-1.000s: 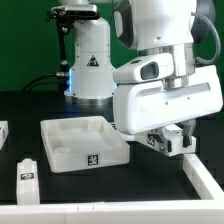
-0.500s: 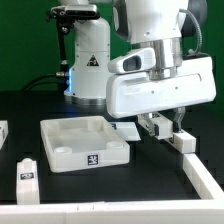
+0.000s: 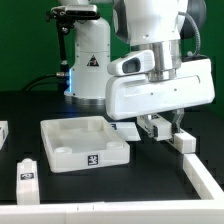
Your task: Assemble desk
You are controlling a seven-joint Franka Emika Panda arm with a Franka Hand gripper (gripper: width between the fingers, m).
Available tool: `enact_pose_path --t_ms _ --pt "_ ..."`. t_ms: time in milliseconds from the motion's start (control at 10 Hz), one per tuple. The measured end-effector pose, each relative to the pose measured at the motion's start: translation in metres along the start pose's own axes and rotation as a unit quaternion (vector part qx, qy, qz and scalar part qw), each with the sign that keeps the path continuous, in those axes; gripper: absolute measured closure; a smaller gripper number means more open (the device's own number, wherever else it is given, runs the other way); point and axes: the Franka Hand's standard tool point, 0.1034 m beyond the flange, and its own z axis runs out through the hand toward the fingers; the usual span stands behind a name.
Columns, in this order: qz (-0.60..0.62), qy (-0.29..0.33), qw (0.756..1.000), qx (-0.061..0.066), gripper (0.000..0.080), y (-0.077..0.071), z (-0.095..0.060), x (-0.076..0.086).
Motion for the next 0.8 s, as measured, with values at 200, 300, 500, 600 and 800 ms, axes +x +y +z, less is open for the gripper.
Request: enact_pose_path --t_ms 200,300,500,600,800 --pt "0.007 0.003 1.000 -0.007 0.0512 0.005 0.019 -0.031" --pt "0.006 0.002 1.000 -0.007 0.0512 0.006 0.026 -0.036" --pt "0.005 0.006 1.000 -0.009 0.0512 0.007 0.029 -0.039" --pt "0.005 0.006 1.000 -0.009 0.0512 0.007 0.029 -0.039" --pt "0.006 0.005 1.000 -0.009 0.0443 0.008 0.029 -0.039"
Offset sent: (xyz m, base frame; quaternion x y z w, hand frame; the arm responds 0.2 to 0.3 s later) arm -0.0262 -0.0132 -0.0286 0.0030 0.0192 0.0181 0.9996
